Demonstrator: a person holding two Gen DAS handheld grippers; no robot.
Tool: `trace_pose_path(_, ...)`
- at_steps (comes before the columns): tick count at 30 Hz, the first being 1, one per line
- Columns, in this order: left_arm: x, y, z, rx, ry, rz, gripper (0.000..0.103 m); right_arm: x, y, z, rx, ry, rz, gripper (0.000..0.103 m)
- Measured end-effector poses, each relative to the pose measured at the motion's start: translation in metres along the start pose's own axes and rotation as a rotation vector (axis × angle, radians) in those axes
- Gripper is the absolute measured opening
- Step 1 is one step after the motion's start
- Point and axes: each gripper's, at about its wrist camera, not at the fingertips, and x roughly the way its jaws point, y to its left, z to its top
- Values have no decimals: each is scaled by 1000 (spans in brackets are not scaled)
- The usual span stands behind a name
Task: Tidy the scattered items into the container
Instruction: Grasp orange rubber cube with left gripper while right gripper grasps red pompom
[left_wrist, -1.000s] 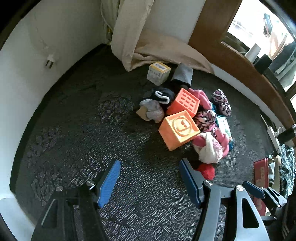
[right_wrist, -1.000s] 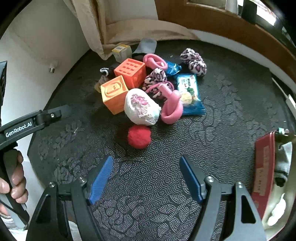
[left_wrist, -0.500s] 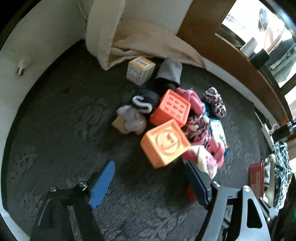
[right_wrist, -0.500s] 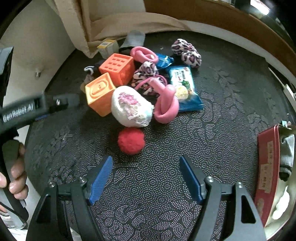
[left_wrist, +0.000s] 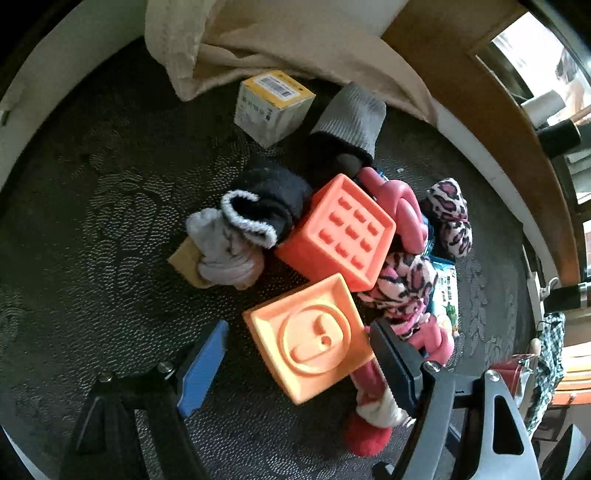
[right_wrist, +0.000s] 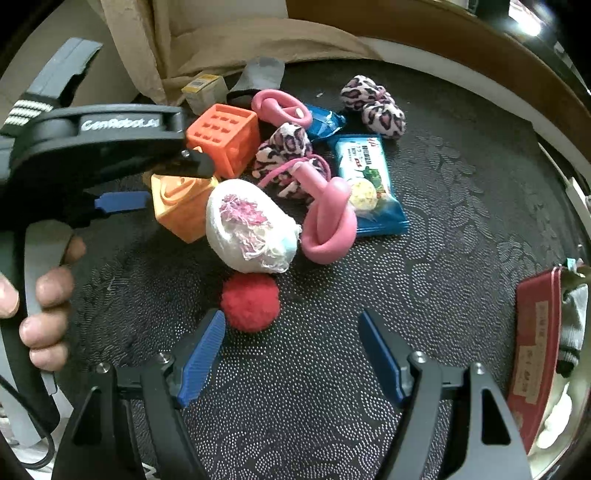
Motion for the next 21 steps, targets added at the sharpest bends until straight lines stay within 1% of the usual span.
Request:
trace_pose_path(2,3,-3,3,4,0,9,80,3,0,2,-1,5,2,78)
trace_pose_path(12,16,-6,10,-8,41,6,80,15,7,9,-32,31,13,78)
trace_pose_path(16,25,-2,11,-45,79,-1,80,17,7,11,-38,38,16,78)
trace_pose_path(18,27,-1,11,-54,85,-9,80,18,6,12,-39,41,17,78)
trace_pose_path(21,26,-4,12,-44,78,0,80,19,6,13,-40,46,19,78)
